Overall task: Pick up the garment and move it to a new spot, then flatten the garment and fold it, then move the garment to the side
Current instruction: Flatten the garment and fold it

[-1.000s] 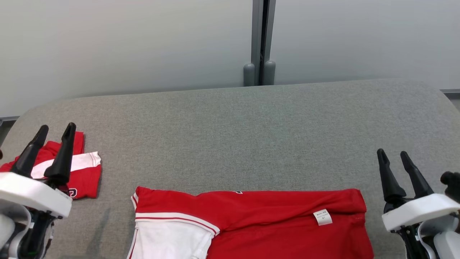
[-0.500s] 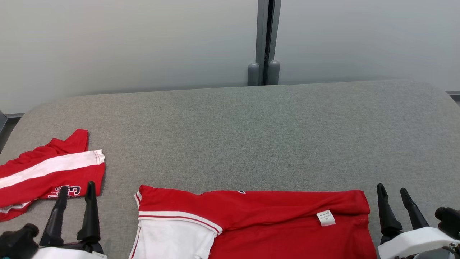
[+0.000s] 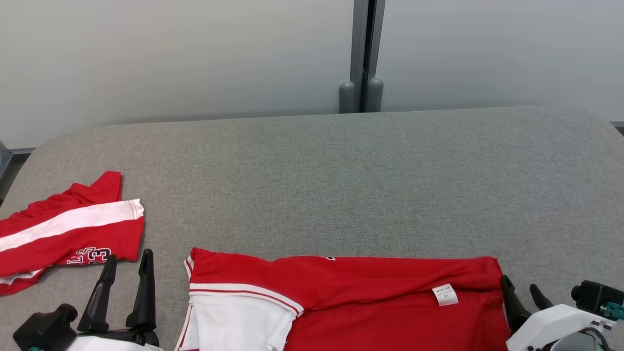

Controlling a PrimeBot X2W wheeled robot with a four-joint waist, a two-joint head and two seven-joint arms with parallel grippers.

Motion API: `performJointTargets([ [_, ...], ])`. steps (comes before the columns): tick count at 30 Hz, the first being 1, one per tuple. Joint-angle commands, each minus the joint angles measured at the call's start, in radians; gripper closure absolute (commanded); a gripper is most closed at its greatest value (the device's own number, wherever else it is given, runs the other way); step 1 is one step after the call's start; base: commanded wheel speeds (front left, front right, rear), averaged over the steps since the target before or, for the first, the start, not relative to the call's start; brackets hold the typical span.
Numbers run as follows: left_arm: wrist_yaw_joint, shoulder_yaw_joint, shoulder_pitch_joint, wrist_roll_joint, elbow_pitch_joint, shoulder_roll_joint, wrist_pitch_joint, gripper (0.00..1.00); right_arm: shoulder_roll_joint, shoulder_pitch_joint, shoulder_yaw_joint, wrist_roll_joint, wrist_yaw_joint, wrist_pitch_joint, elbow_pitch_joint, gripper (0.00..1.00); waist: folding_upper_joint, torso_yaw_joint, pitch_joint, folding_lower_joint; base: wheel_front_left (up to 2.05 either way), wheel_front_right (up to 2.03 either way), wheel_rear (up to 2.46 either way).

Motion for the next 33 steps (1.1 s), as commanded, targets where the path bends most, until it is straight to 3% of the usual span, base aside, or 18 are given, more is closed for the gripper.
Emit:
performJointTargets([
  [1,-0.005,0.005,-0.014,0.009,0.003,0.003,-0.004,0.00,0.001,-0.011,-0.005,0.002,0.001,0.004,0.009,0.00,0.0000,0.004,0.005,0.0000,0.00,0.00,0.00],
  [15,-0.045,0.013,-0.040,0.032,0.048,-0.018,-0.004,0.00,0.018,-0.073,0.020,0.118,0.000,0.066,0.210,0.00,0.0000,0.030,0.021,0.0000,0.00,0.00,0.00],
  [16,-0.045,0.013,-0.039,0.033,0.049,-0.018,-0.004,0.00,0.020,-0.075,0.031,0.131,0.001,0.067,0.215,0.11,0.0000,0.031,0.021,0.0000,0.00,0.00,0.00],
  [17,-0.046,0.013,-0.039,0.033,0.051,-0.019,-0.004,0.00,0.022,-0.076,0.044,0.140,0.001,0.066,0.220,0.56,0.0000,0.031,0.021,0.0000,0.00,0.00,0.00],
  [18,-0.047,0.013,-0.038,0.033,0.052,-0.020,-0.004,0.00,0.022,-0.077,0.055,0.149,0.001,0.060,0.222,0.86,0.0000,0.032,0.021,0.0000,0.00,0.00,0.00],
  [19,-0.048,0.012,-0.038,0.033,0.053,-0.020,-0.004,0.00,0.022,-0.080,0.063,0.163,0.001,0.052,0.225,1.00,0.0000,0.033,0.022,0.0000,0.00,0.00,0.00],
  [29,-0.055,0.014,-0.045,0.044,0.057,-0.028,-0.004,0.00,0.013,-0.118,0.109,0.209,0.001,-0.087,0.190,1.00,0.0000,0.036,0.023,0.0000,0.00,0.00,0.00],
  [33,-0.058,0.019,-0.047,0.050,0.051,-0.031,-0.004,0.00,-0.018,-0.136,0.104,0.221,0.001,-0.134,0.169,1.00,0.0000,0.033,0.022,0.0000,0.00,0.00,0.00],
])
